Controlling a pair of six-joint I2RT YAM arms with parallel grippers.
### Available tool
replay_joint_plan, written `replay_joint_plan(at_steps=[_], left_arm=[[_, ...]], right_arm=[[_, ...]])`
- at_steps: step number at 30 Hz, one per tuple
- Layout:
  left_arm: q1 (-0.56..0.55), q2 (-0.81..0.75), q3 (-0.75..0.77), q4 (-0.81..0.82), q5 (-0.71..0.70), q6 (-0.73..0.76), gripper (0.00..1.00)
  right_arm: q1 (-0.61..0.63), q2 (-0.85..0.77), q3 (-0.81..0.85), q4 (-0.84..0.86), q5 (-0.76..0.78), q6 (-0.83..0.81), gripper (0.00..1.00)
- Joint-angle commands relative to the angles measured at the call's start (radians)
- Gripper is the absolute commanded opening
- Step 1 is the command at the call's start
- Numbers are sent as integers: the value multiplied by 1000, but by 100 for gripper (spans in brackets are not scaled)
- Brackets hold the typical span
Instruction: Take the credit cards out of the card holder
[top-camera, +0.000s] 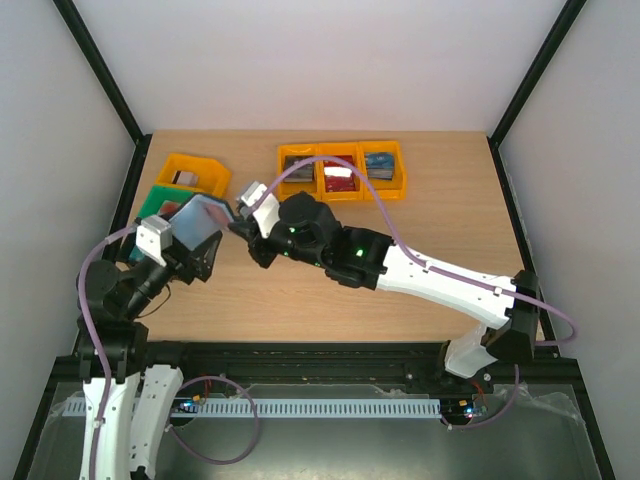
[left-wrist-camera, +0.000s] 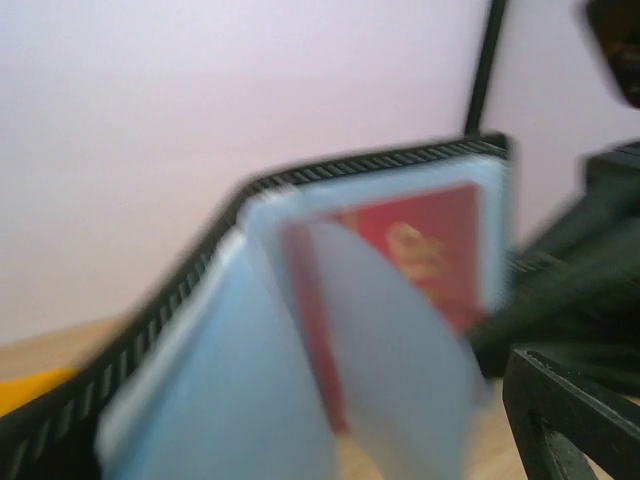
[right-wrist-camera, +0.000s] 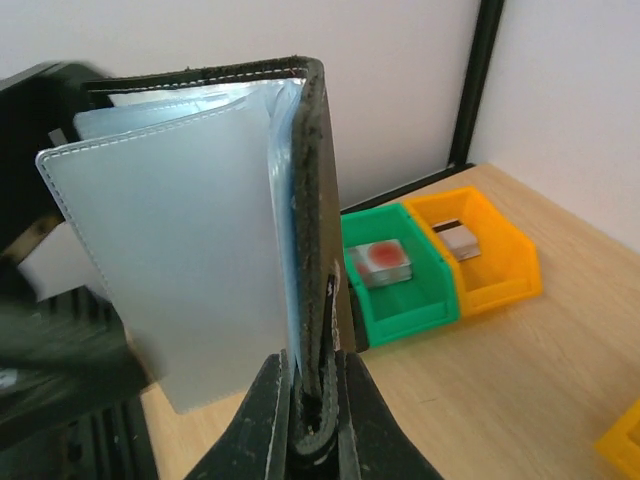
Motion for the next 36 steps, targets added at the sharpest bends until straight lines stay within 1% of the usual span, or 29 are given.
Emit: replay_joint_plan(at_steps=[1,3,6,9,12,13,15,17,18,20,22,23,25,27,29,31,32,33,34,36], left_arm=[[9,58,14,-24,-218,-30,100],[15,80,19,-45,-267,-25,99],[19,84,17,-71,-223,-4,99],[19,55,6,-67,-70,3,96],[19,-3,-14,-11,146,23,91],[19,-29,-23,17,199,19,88],[19,-68,-29,60,266,8,79],[19,-76,-22,45,292,16,66],[19,-76,-17,25,293,23,62],[19,-77,-11,-5,289,38,61],[19,-76,-4,-18,256,48,61],[19,-76,0,-20,228,47,63],[19,-76,8,-24,152,45,67],[19,-113,7,-31,79,43,73],[19,-119,-1,-31,-16,25,80],[19,-121,-5,-21,-109,-2,83],[19,-122,-4,-12,-145,-9,82],[19,-125,-4,-1,-171,-8,79],[19,-131,-8,11,-179,1,73],[19,-150,-24,39,-91,50,60]], right_arm=[[26,-12,36,-30,-10,-43,1],[25,-43,15,-24,-66,-64,2],[10,-100,-32,-8,-187,-102,2],[-41,-140,-62,12,-358,-105,2],[-81,-151,-81,35,-524,-99,2],[-85,-149,-80,30,-576,-107,2],[-96,-146,-81,16,-631,-123,2],[-110,-155,-92,11,-687,-139,1],[-115,-162,-100,14,-712,-148,2],[-121,-175,-115,20,-769,-170,2],[-129,-189,-126,30,-788,-175,2],[-133,-195,-131,40,-768,-160,2],[-156,-199,-136,64,-651,-89,2],[-169,-176,-112,37,-442,-17,2],[-170,-119,-65,-32,-228,31,2],[-168,-56,-21,-98,-59,70,2],[-168,-23,-2,-137,19,84,2],[-169,14,21,-176,104,106,2],[-168,51,42,-215,178,116,1],[-160,113,79,-268,280,127,2]])
